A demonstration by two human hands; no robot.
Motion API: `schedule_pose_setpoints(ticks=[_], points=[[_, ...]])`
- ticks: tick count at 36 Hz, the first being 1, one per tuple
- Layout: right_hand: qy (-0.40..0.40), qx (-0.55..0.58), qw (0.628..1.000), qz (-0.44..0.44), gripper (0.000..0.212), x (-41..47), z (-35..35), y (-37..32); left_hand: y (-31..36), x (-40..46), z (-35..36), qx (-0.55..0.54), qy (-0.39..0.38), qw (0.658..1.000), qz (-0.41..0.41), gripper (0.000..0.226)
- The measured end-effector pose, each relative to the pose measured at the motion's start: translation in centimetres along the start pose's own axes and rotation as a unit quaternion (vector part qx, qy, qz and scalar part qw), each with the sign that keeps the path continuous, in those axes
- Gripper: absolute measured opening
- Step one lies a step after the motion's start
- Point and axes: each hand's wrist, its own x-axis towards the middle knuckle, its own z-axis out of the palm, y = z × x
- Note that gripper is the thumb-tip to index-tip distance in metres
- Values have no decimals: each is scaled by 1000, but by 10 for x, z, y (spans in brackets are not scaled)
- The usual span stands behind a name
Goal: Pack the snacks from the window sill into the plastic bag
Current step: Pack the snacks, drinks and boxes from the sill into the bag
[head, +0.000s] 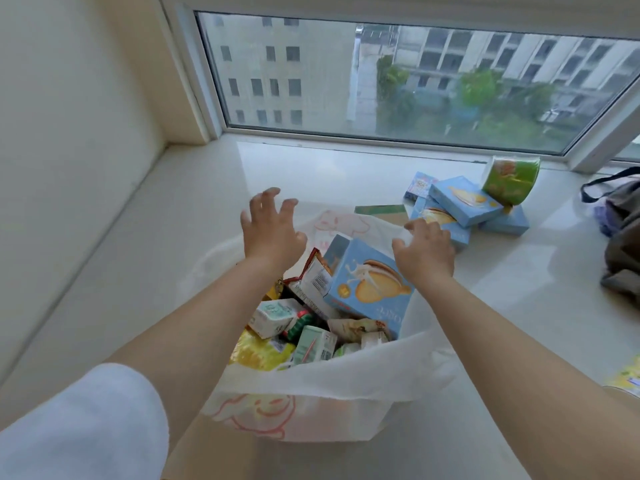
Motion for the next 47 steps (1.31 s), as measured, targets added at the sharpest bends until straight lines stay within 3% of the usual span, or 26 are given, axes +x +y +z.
schedule_pose_setpoints(ticks=[6, 14, 19, 24, 28, 32, 37, 41, 44, 45, 47], points=[[-22, 129, 985, 112, 30, 59, 4, 36, 44, 58, 18, -9, -55, 998, 21, 53], [-104, 42, 974, 195, 36, 135, 15, 96, 99, 135, 68, -34, -134, 990, 28, 48], [-111, 20, 974, 198, 40, 174, 39, 121, 130, 174, 124, -101, -256, 959, -61, 42], [-66, 26, 977, 203, 43, 210, 53, 146, 150, 186, 168, -185, -355, 902, -164, 35], [-4, 68, 973, 220, 44, 242, 59, 165, 157, 188, 199, -221, -343, 868, -282, 72], [56, 163, 931, 323, 61, 271, 69, 188, 169, 186, 225, -266, -300, 844, -356, 87], [15, 262, 843, 470, 82, 294, 83, 210, 169, 188, 240, -252, -290, 829, -406, 106], [-34, 371, 792, 484, 84, 300, 93, 218, 156, 195, 252, -285, -309, 802, -425, 125], [-40, 439, 758, 480, 81, 304, 97, 217, 126, 206, 300, -322, -334, 770, -438, 135], [-34, 434, 762, 479, 81, 303, 98, 218, 125, 207, 300, -335, -345, 760, -437, 127], [-28, 438, 766, 471, 81, 299, 97, 218, 144, 201, 262, -381, -363, 735, -428, 81]])
